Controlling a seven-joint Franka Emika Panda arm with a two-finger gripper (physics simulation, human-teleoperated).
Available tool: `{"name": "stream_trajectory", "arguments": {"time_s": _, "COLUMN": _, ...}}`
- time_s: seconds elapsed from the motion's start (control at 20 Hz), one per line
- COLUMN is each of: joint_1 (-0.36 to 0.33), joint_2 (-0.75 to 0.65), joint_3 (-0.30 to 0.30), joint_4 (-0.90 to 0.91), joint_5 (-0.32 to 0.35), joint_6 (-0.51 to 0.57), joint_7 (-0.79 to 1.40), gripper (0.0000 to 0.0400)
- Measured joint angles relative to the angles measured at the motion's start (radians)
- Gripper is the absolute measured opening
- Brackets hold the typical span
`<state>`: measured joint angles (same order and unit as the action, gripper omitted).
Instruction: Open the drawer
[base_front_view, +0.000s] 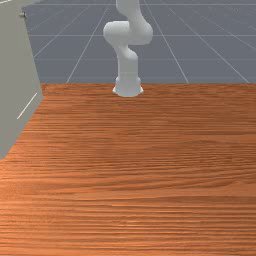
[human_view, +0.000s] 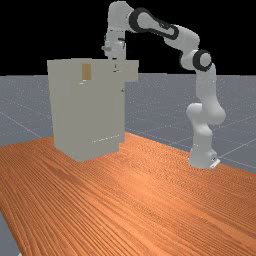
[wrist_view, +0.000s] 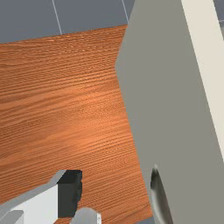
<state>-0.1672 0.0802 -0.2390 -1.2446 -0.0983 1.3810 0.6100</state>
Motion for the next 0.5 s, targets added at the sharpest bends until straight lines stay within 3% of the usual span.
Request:
{"name": "stream_trajectory", "arguments": {"time_s": 0.25, "joint_1": 0.023, "joint_2": -0.04, "joint_3": 0.066, "joint_4": -0.042, "joint_5": -0.005, "joint_6": -0.015, "joint_7": 0.081, "gripper": 0.04}}
{"name": "stream_trajectory", "arguments": {"time_s": 0.5, "joint_1": 0.069, "joint_2": -0.075, "joint_3": 0.178, "joint_4": -0.074, "joint_5": -0.011, "joint_6": -0.061, "joint_7": 0.178, "gripper": 0.04}}
